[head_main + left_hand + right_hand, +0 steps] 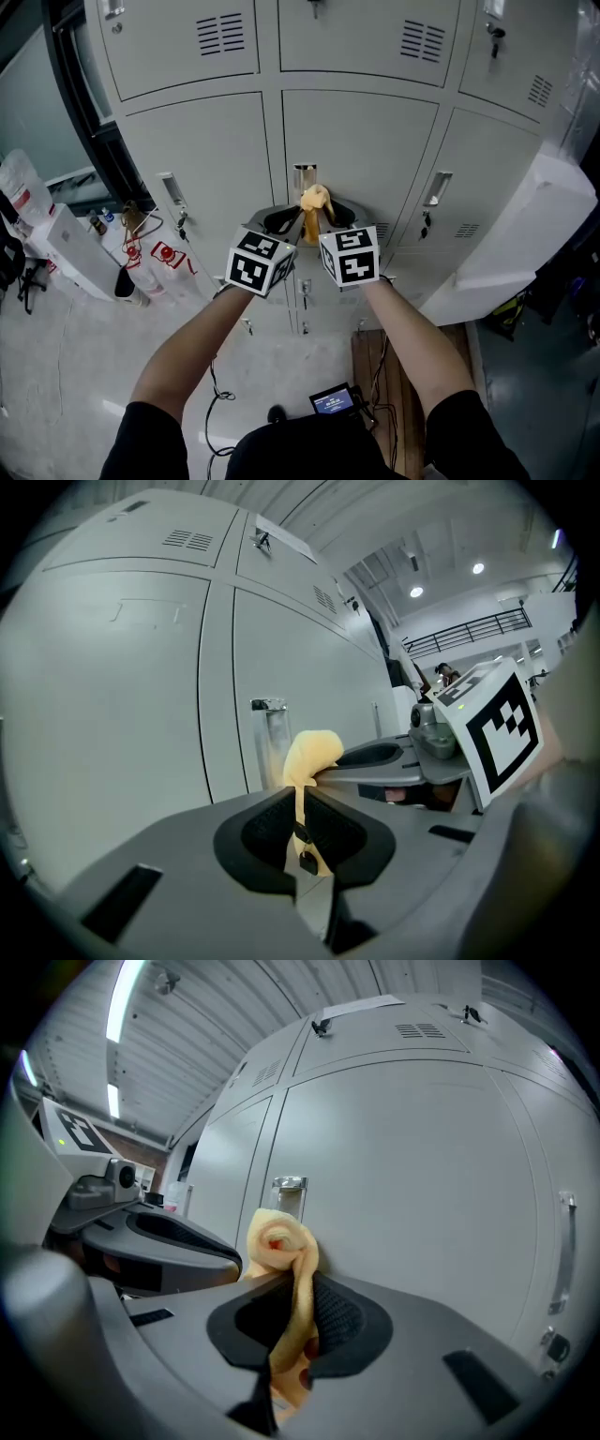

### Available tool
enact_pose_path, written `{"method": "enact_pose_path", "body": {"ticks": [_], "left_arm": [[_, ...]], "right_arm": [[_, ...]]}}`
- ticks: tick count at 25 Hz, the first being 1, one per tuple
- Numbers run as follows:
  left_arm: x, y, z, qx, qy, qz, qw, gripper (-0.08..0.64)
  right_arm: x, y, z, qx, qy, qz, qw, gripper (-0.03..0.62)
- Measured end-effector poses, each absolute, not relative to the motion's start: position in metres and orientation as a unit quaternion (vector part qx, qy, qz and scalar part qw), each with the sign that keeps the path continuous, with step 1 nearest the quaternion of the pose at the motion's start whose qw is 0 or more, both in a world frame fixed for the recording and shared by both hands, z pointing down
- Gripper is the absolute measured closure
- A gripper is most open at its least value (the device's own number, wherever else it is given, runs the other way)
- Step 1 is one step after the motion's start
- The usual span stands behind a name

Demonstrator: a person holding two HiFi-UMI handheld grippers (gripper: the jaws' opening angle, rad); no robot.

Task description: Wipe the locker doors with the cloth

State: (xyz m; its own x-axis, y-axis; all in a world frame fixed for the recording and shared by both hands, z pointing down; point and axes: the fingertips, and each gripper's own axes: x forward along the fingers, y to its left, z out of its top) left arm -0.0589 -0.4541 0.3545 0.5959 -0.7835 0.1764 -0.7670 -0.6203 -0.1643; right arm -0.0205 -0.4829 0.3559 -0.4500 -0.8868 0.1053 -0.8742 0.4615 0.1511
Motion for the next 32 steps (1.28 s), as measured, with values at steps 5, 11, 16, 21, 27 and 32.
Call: {"method": "enact_pose_path", "body": {"ticks": [5, 11, 16, 21, 27, 32], "left_arm": [[-0.047, -0.461, 0.352, -0.895, 0.425, -0.129, 0.040, 0.523], [-0.037, -0.465, 0.352, -0.892, 0.427, -0.139, 0.045, 0.529], [-0.029, -0.466, 0.352, -0.891, 0.428, -0.145, 0.049, 0.532], [-0.016, -0.466, 0.352, -0.893, 0.422, -0.151, 0.051, 0.534], [0.015, -0.466, 0.350, -0.900, 0.406, -0.149, 0.054, 0.534], [0.053, -0.466, 0.351, -0.909, 0.385, -0.147, 0.055, 0.534]], "right_arm": [[-0.022, -0.483, 0.357, 0.524, -0.846, -0.052, 0.086, 0.522], [-0.019, -0.484, 0.356, 0.521, -0.848, -0.053, 0.087, 0.522], [-0.012, -0.484, 0.356, 0.524, -0.846, -0.053, 0.086, 0.522], [0.001, -0.484, 0.355, 0.529, -0.842, -0.054, 0.087, 0.522], [0.033, -0.483, 0.354, 0.545, -0.832, -0.053, 0.088, 0.522], [0.071, -0.484, 0.354, 0.564, -0.819, -0.051, 0.091, 0.522]]}}
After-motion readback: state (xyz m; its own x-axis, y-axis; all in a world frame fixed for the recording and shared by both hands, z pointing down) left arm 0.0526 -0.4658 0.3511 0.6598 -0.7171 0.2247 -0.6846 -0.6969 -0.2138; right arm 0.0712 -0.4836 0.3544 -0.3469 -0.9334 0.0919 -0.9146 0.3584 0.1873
